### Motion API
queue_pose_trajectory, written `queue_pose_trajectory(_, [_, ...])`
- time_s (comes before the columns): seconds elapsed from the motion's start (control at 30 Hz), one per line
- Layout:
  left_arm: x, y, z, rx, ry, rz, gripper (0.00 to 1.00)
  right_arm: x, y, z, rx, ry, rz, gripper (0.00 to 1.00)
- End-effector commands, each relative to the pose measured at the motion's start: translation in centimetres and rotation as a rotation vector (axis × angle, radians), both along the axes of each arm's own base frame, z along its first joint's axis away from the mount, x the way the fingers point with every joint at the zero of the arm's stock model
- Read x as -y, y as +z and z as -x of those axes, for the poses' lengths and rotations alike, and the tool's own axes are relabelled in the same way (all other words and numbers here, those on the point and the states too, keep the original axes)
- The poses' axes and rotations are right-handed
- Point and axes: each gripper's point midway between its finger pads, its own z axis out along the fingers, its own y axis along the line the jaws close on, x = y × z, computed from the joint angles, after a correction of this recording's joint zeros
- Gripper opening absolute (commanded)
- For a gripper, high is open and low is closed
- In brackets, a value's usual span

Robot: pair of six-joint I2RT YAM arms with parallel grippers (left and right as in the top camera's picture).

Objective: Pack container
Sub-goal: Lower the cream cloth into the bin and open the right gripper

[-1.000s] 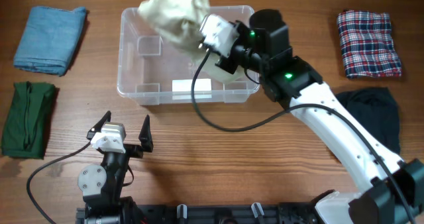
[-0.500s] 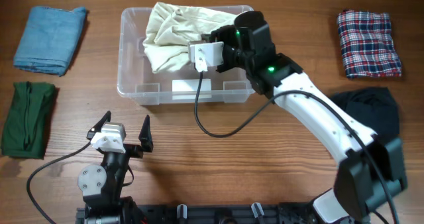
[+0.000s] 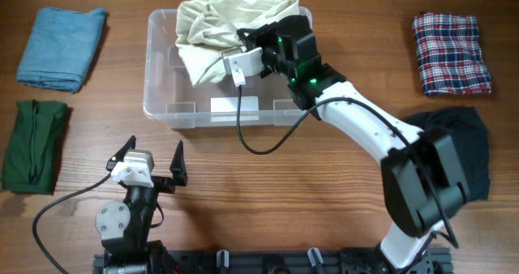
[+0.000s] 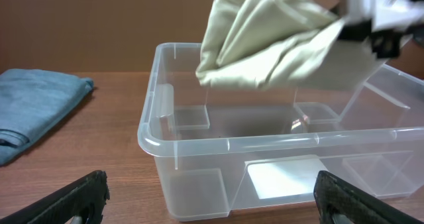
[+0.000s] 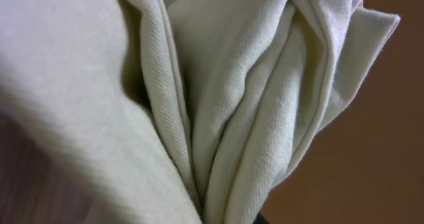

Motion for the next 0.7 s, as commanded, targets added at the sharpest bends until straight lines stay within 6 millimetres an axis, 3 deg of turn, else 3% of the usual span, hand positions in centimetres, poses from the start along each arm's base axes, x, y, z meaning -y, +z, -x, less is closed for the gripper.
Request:
queue_pose_trajectory(0.0, [0.1,-0.1,0.0,0.006,-0.007,-0.015,1.00,0.0,-0.3,-1.8,0.112,-0.005,0.088,0.04])
queue_pose_trajectory(0.13, [0.1,-0.1,0.0,0.006,-0.007,-0.015,1.00,-0.1,-1.9,-2.5,0.126,-0.006,0.113,0.04])
queue_pose_trajectory(0.43, [0.1,-0.1,0.0,0.006,-0.007,-0.015,1.00,1.4,-3.1,-4.5,0.148,-0.060,0.106,0.04])
queue_pose_trajectory(0.67, [0.1,-0.1,0.0,0.006,-0.007,-0.015,1.00,1.7,-4.3,-4.7,0.129,-0.061,0.117,0.04])
